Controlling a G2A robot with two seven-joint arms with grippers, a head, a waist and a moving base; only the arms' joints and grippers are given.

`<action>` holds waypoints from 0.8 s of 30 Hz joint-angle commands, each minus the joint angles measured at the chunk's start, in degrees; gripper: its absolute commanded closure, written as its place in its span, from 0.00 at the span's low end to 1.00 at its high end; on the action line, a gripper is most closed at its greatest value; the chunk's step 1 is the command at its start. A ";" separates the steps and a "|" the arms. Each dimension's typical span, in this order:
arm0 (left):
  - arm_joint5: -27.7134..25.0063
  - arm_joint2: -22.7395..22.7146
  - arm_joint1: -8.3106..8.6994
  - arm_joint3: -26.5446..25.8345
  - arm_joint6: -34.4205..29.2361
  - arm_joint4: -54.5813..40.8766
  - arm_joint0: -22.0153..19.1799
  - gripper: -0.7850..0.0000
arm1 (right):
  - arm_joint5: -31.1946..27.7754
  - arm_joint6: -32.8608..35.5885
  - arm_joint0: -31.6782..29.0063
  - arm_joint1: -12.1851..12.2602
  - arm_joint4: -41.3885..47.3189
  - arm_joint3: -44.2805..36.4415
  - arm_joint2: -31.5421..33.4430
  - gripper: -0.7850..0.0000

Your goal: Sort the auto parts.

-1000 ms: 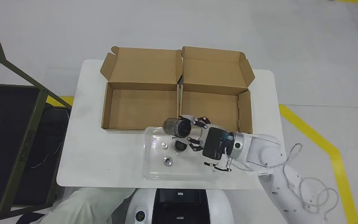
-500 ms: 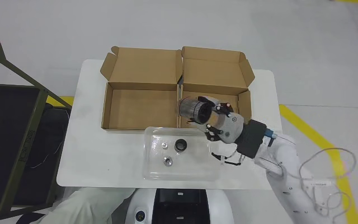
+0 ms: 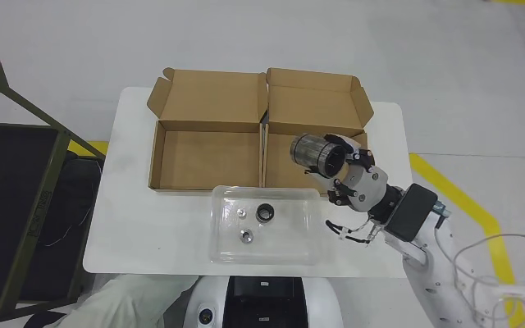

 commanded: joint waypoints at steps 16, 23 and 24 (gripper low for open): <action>0.00 0.00 0.00 0.00 0.00 0.00 0.00 0.00 | -2.40 4.97 4.40 -0.37 2.10 6.37 -3.82 1.00; 0.00 0.00 0.00 0.00 0.00 0.00 0.00 0.00 | -1.39 8.63 7.08 -0.67 1.38 9.58 -5.54 1.00; 0.00 0.00 0.00 0.00 0.00 0.00 0.00 0.00 | -0.59 10.15 7.58 -0.68 0.06 10.06 -5.71 1.00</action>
